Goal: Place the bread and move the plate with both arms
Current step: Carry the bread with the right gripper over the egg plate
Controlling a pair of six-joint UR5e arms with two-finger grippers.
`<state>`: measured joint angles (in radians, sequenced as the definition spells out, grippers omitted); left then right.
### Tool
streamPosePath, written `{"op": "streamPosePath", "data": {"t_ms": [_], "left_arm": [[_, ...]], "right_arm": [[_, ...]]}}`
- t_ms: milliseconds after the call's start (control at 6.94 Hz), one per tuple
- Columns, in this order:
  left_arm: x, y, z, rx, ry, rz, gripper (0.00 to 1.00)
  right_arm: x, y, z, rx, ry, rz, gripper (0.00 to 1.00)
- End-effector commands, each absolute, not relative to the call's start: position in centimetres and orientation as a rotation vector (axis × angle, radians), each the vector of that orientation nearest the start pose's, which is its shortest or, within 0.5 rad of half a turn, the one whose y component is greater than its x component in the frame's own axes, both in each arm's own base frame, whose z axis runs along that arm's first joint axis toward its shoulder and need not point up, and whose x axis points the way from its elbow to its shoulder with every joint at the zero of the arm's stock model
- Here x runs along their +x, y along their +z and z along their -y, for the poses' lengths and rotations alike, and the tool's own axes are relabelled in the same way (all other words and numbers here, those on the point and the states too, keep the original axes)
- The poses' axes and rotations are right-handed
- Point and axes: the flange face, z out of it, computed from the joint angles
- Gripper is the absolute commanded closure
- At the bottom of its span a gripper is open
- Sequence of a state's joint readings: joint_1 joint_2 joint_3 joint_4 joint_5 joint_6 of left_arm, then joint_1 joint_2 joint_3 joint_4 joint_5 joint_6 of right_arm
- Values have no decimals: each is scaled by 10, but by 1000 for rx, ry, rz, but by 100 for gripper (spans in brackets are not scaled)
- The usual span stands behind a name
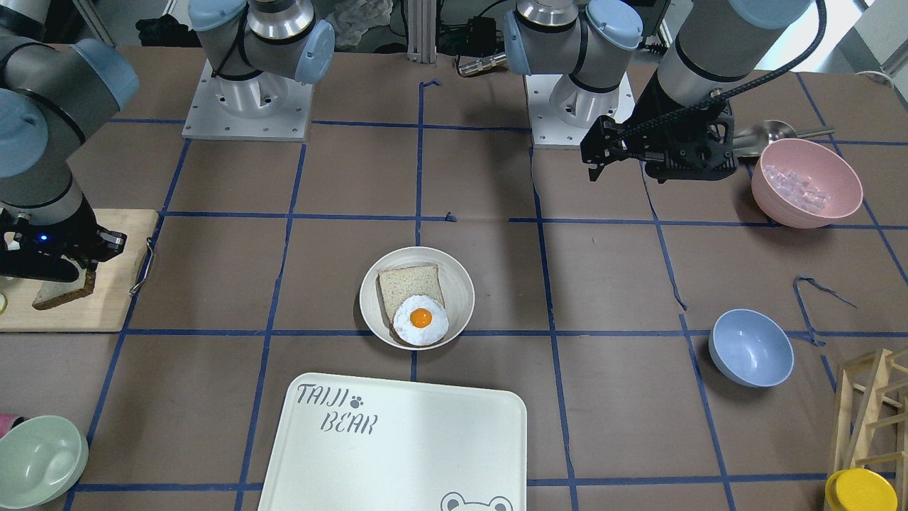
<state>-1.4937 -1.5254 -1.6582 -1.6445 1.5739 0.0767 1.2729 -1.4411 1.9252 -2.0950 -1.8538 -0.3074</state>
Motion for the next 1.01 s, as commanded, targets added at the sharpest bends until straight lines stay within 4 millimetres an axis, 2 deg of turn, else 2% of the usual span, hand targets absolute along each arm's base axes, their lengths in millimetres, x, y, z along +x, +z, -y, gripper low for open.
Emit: {"op": "streamPosePath", "data": {"t_ms": [0,144,288,432,576,720,864], "left_arm": [[-97,460,469,-2,181,-3142,0],[-97,461,469,-2,178,-3142,0],[-97,460,469,-2,181,-3142,0],[-96,462,469,-5,176,-3142,0],[-95,462,469,-7,176,-3142,0],[-95,462,469,-7,176,-3142,0],[-95,462,469,-7,176,-3142,0]], "right_arm": [[60,375,539,111,140,-3413,100],[139,391,543,120,84,-3328,100],[212,382,544,170,69,-3292,100],[275,363,533,219,75,-3283,100],[338,347,513,182,10,-3275,100],[379,335,494,188,-25,-3269,100],[399,321,495,147,-96,-3246,100]]}}
